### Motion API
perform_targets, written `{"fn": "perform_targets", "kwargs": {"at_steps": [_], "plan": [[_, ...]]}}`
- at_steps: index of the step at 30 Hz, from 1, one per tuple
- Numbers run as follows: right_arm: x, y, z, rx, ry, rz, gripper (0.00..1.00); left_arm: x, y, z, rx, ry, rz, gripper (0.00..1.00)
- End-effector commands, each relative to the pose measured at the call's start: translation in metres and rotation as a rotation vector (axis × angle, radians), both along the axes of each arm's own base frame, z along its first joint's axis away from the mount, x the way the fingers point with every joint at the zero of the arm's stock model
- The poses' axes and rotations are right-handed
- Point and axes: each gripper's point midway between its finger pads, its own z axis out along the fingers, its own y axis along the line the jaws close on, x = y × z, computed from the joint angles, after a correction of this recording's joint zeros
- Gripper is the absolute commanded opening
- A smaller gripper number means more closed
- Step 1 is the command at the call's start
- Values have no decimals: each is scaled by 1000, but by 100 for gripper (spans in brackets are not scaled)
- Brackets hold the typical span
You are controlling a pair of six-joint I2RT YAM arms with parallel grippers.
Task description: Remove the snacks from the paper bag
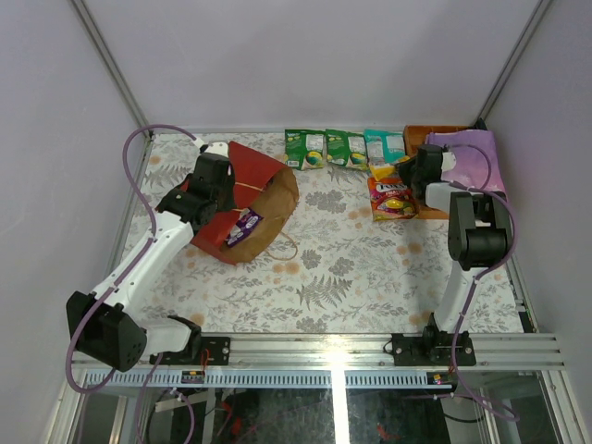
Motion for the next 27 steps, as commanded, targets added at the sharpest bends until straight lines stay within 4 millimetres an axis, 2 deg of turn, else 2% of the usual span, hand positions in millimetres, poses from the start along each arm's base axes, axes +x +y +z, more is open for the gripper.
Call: {"fn": "perform_targets", "kwargs": {"at_steps": [1,5,8,15,19,22,27], "plan": [[11,-8,21,3,-51,-55,32,10,3,8,1,-43,21,0],[2,-13,24,-11,-39,-74,74,9,1,6,-7,-37,11,0],[-4,-16,34,-18,-51,-86,99,9,-3,3,-22,-27,-2,0],[-23,-15,79,-50,-165,-68,99,9,-10,0,-44,-11,-31,0],[-42,3,119,-190,-229,-10,99,9,-11,6,-54,-29,-34,0],[-58,43,143,-291,-270,92,99,10,-13,9,-62,-35,-41,0],[-100,147,163,-319,-424,422,99,11,-18,6,-75,-18,-60,0]]}}
